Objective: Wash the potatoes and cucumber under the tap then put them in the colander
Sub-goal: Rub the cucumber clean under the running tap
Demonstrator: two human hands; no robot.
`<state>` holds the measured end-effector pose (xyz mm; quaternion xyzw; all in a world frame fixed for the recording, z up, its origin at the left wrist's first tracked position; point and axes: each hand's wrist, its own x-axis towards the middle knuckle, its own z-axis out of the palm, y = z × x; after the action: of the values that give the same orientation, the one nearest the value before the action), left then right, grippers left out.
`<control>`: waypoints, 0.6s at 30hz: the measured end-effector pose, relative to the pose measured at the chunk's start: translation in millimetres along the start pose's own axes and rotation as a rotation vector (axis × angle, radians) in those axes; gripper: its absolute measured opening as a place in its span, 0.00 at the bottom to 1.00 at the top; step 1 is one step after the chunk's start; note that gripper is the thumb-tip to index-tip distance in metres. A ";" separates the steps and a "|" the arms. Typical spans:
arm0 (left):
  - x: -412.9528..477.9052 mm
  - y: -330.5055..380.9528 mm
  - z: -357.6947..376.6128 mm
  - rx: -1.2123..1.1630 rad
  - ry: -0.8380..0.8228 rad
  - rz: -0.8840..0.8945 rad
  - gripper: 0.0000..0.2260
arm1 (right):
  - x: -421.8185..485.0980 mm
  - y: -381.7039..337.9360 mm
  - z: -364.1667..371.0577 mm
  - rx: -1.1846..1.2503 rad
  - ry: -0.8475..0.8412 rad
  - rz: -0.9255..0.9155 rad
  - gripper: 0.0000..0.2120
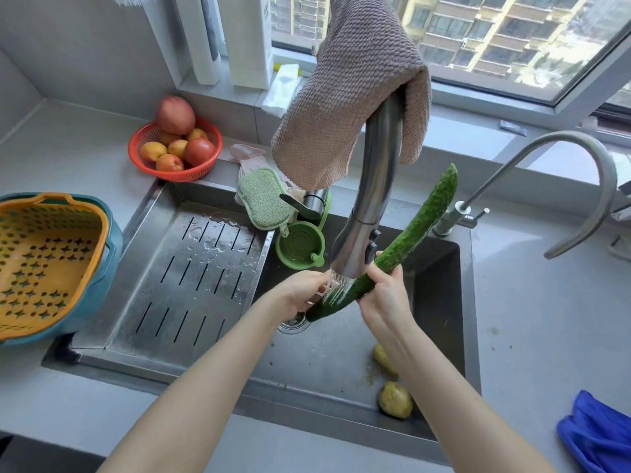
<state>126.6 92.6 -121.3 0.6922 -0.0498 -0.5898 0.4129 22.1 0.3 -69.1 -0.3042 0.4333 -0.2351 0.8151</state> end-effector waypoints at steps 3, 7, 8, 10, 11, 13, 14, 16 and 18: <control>1.6 -2.4 5.1 0.027 -0.014 0.044 0.13 | -0.6 -8.7 -0.3 -0.007 -0.023 -0.007 0.11; 9.6 -11.9 11.2 0.048 -0.040 0.106 0.18 | -1.3 -16.1 -5.9 0.056 -0.042 0.058 0.13; 4.2 -9.1 13.5 0.026 -0.042 0.126 0.18 | -2.1 -15.9 -6.8 0.082 -0.048 0.089 0.13; -6.0 -1.2 17.8 -0.029 -0.043 0.187 0.16 | -4.5 -11.5 -8.3 0.154 -0.077 0.165 0.14; -8.1 1.6 19.5 -0.049 -0.037 0.204 0.15 | -5.6 -8.5 -8.6 0.197 -0.089 0.195 0.15; -18.2 7.5 23.5 0.003 -0.003 0.240 0.15 | -7.9 -4.5 -7.5 0.256 -0.078 0.216 0.16; -22.0 8.3 26.1 0.092 0.031 0.260 0.18 | -8.2 -3.9 -6.2 0.270 -0.051 0.214 0.14; -32.4 4.6 31.3 0.270 0.095 0.294 0.23 | -8.5 -6.6 -4.9 0.277 0.003 0.203 0.13; -46.6 -3.6 33.1 0.399 0.135 0.349 0.22 | -8.4 -11.1 -5.3 0.266 0.029 0.197 0.13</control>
<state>82.8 103.9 -86.2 0.7785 -0.2562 -0.4408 0.3661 11.9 -3.6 -58.9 -0.1465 0.4377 -0.2138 0.8609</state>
